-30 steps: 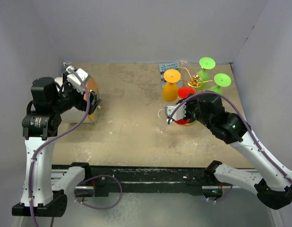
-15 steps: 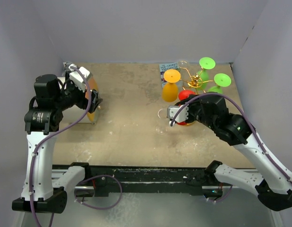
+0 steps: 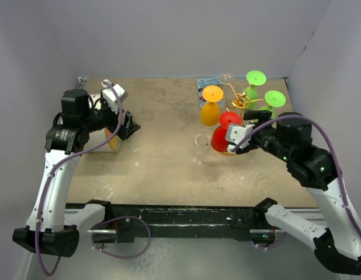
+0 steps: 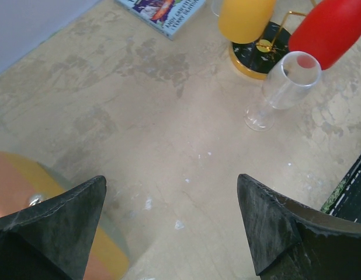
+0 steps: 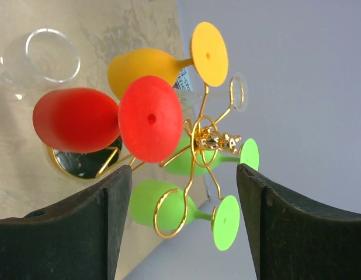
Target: Place the wine glass upside down on the wine glass rack
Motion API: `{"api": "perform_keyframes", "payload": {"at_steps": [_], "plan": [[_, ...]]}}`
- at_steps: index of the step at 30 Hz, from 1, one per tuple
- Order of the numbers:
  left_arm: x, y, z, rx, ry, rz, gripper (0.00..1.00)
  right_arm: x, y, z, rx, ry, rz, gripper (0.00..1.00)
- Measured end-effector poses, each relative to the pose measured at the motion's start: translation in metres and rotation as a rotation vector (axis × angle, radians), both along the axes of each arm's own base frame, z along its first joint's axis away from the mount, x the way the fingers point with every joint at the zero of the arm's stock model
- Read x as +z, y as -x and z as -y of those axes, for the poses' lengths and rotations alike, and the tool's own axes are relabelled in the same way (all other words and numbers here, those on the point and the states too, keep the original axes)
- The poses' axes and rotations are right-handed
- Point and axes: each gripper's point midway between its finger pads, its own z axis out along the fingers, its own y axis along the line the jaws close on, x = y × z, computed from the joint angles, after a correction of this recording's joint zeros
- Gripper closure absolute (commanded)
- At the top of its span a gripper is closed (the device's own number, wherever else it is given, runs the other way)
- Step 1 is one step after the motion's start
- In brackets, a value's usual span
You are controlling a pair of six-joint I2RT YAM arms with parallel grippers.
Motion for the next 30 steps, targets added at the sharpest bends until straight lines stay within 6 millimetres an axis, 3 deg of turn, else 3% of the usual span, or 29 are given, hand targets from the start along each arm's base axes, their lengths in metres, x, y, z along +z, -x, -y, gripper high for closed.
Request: {"api": "perform_keyframes", "payload": {"at_steps": [8,19,27,30], "plan": [[-0.020,-0.002,0.057,-0.165,-0.028,-0.036,0.15,0.036,0.009,0.026,-0.113,-0.255,-0.009,0.16],[-0.056,-0.016,0.156,-0.330,-0.095,-0.077,0.25,0.063,-0.015,0.070,-0.387,-0.480,-0.016,0.17],[-0.080,-0.016,0.224,-0.410,-0.129,-0.109,0.35,0.070,-0.013,0.081,-0.433,-0.538,-0.008,0.17],[-0.088,-0.017,0.238,-0.420,-0.140,-0.121,0.36,0.072,-0.009,0.082,-0.433,-0.544,0.001,0.17]]}}
